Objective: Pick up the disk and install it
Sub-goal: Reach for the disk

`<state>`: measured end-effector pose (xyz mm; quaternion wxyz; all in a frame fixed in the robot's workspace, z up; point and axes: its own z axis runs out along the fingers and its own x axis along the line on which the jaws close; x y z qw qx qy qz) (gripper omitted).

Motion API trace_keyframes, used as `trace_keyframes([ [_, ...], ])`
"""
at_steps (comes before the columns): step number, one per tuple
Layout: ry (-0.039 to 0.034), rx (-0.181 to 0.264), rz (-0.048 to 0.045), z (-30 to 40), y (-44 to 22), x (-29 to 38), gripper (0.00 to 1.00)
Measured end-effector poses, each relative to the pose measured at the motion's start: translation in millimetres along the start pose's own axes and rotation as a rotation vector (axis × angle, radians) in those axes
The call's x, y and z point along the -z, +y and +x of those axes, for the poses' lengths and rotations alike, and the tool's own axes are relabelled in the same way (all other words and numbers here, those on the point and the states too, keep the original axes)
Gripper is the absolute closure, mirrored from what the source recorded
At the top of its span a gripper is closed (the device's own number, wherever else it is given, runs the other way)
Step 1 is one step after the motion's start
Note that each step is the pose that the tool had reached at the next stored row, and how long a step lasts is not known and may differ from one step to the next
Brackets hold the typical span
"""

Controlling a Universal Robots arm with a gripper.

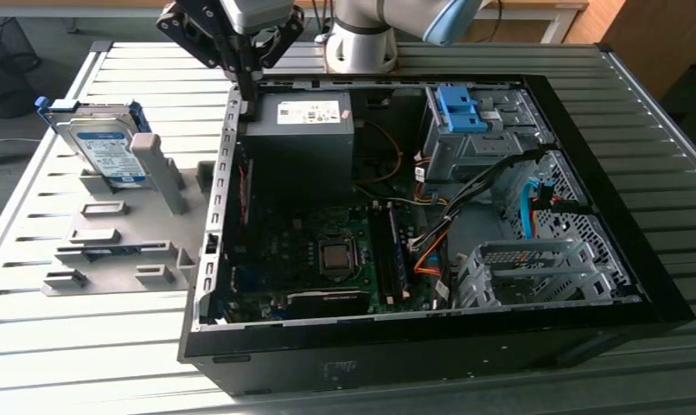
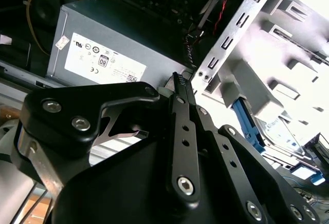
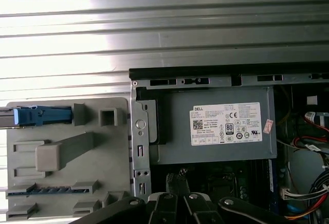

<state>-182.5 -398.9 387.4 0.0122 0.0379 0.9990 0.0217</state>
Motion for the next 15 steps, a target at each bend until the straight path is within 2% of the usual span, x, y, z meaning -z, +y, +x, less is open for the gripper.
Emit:
trace_keyframes([
  [15,0.0,0.0,0.0,5.4,0.8,-0.3,0.89],
])
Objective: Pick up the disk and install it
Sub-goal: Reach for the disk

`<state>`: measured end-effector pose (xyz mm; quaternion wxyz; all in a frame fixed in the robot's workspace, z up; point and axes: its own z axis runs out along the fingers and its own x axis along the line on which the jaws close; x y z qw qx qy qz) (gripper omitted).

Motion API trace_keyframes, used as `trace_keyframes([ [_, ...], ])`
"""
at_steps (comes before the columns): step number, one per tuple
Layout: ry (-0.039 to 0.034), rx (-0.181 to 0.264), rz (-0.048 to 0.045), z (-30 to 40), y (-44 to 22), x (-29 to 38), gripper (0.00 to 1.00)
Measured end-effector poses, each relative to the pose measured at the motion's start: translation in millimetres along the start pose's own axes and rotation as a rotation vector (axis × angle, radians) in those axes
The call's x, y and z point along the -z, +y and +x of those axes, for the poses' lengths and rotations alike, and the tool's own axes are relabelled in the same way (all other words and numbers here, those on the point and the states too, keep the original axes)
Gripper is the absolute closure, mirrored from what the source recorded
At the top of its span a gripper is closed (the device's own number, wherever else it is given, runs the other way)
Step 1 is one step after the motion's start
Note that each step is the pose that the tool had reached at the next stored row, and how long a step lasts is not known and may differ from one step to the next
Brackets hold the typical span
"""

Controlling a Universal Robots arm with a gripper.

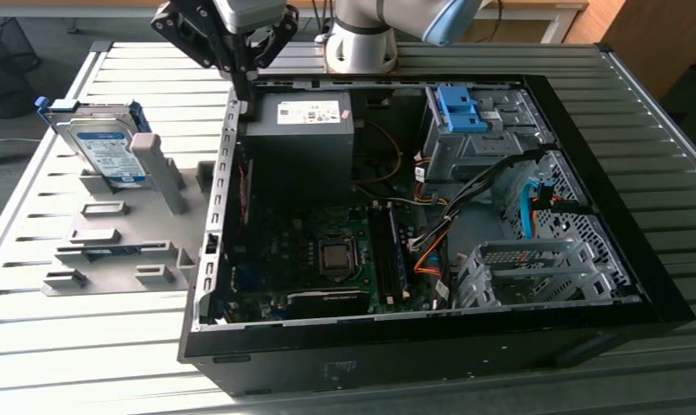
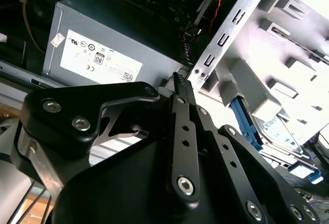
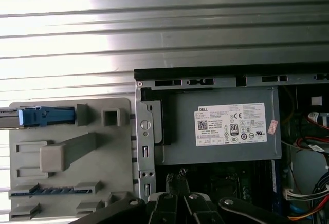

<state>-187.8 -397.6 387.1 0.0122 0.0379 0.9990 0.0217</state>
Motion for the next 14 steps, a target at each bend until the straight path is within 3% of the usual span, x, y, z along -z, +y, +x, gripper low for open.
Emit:
trace_keyframes([
  [14,0.0002,0.0,-0.0005,6.4,2.3,-0.2,0.89],
])
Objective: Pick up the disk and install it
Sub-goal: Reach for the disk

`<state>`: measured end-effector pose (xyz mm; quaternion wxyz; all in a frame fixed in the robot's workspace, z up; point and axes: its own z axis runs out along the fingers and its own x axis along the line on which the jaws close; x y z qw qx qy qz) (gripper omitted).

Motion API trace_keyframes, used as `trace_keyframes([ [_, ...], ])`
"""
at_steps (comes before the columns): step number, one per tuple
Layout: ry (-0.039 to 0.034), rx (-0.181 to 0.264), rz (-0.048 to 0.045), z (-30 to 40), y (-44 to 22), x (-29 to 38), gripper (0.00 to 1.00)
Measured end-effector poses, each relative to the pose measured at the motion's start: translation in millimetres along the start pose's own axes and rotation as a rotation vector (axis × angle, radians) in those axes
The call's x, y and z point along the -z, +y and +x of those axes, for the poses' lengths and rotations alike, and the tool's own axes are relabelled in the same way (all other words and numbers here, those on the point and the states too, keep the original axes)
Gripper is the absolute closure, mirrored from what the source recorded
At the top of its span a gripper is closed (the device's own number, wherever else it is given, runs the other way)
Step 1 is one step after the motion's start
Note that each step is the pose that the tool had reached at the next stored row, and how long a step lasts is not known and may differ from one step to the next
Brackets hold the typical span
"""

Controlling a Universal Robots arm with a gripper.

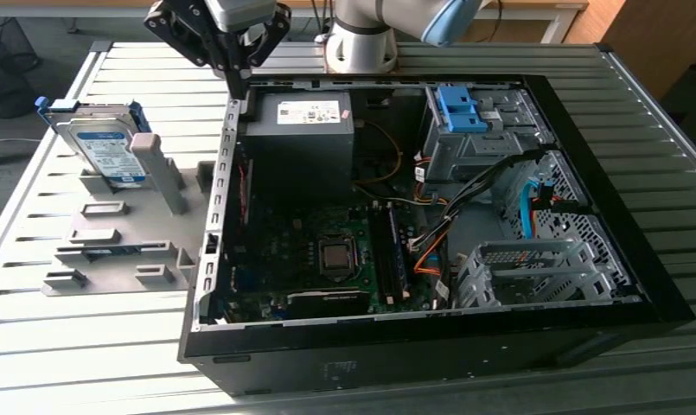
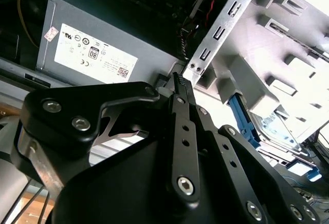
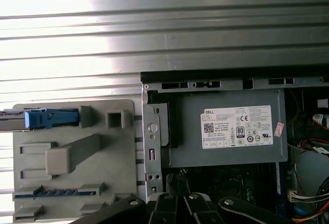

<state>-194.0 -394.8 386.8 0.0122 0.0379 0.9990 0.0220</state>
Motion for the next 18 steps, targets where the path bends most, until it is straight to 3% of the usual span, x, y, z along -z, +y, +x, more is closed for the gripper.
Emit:
trace_keyframes([
  [18,0.0001,0.0,0.0001,12.9,-0.7,-0.2,0.89],
])
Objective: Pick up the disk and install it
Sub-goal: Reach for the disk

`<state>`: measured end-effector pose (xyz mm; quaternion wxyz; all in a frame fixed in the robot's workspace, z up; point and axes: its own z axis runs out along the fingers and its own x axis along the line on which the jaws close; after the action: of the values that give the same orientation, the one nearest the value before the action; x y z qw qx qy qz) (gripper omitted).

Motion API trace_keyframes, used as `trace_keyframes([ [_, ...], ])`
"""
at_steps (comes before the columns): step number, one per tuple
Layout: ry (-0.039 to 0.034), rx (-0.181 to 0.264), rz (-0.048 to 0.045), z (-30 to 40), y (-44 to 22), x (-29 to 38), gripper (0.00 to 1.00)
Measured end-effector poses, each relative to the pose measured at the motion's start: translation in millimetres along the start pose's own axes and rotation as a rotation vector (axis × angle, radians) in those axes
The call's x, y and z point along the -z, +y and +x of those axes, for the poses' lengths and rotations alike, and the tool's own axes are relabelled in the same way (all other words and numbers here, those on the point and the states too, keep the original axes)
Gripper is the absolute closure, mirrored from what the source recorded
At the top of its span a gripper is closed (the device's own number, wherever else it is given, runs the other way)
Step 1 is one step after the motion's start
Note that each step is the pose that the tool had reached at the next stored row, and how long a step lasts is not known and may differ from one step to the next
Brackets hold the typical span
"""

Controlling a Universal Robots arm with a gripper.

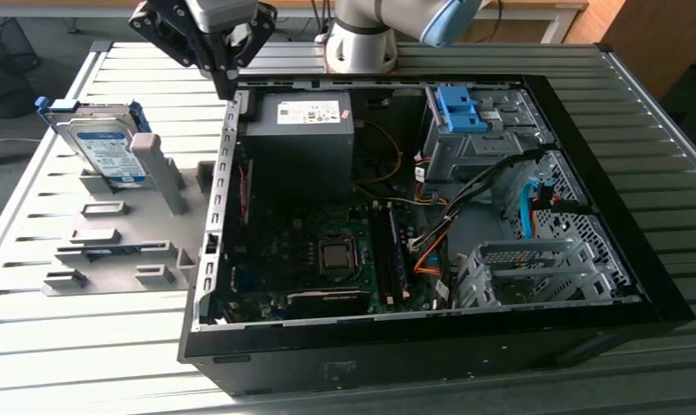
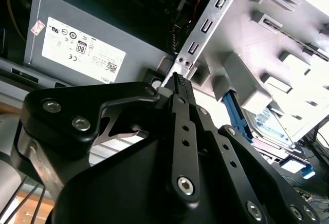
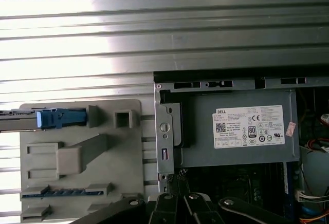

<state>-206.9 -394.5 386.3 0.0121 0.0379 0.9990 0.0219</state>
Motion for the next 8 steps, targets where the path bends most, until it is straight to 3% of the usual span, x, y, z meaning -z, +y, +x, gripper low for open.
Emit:
trace_keyframes([
  [8,-0.0001,0.0,-0.0001,4.4,-0.3,-0.2,0.89],
])
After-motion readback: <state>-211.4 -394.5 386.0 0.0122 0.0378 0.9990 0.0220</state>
